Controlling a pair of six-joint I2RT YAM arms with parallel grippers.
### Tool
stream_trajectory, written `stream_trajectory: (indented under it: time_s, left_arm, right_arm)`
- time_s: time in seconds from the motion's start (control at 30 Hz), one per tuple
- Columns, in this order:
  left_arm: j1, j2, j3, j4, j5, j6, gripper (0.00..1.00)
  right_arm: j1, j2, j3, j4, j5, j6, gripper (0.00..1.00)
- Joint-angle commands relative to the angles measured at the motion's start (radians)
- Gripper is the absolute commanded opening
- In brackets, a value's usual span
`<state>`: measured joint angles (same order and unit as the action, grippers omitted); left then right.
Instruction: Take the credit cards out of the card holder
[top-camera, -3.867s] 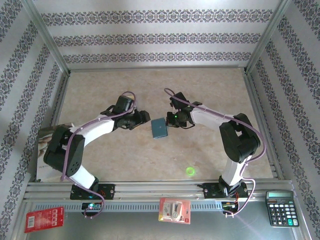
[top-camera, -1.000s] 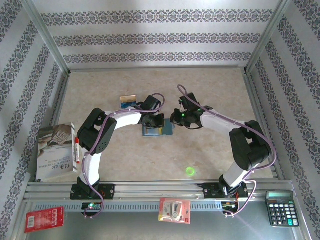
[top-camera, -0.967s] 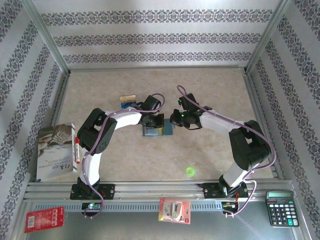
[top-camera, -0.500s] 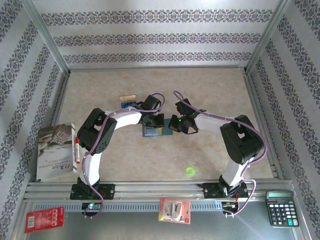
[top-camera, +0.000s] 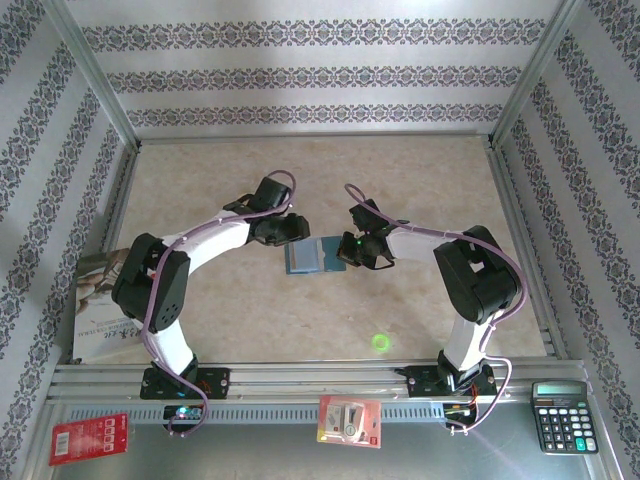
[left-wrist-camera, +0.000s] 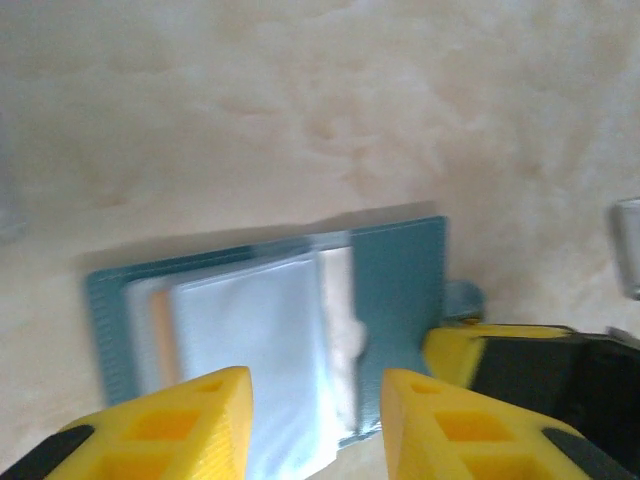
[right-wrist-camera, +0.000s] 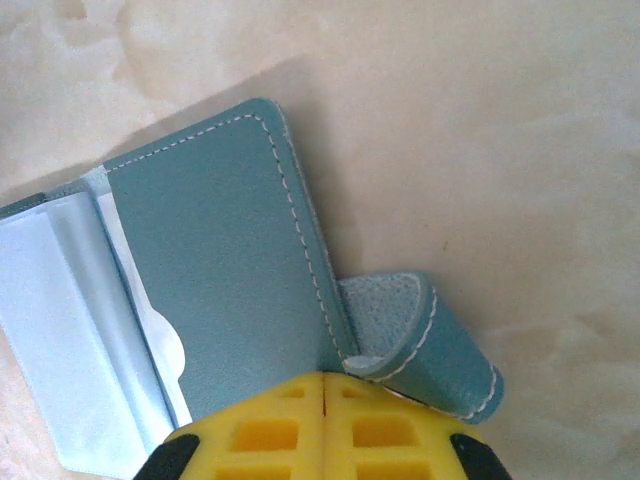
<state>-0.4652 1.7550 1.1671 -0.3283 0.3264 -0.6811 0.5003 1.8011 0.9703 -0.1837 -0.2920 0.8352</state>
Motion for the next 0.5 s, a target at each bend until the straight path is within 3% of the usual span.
stream_trajectory:
  time_s: [0.0, 0.33, 0.47]
  left_arm:
    - [0.007, 0.001, -0.039, -0.077, -0.025, 0.001, 0.39]
    - [0.005, 0.034, -0.067, -0.022, 0.033, -0.025, 0.36]
    - [-0.002, 0.059, -0.061, -0.014, 0.048, -0.025, 0.3]
  right_arm:
    - [0.007, 0.053, -0.005, -0.036, 0.059, -0.01, 0.03]
    - [0.009, 0.057, -0.008, -0.037, 0.059, -0.011, 0.03]
    - [0.009, 0.056, -0.007, -0.036, 0.065, -0.013, 0.03]
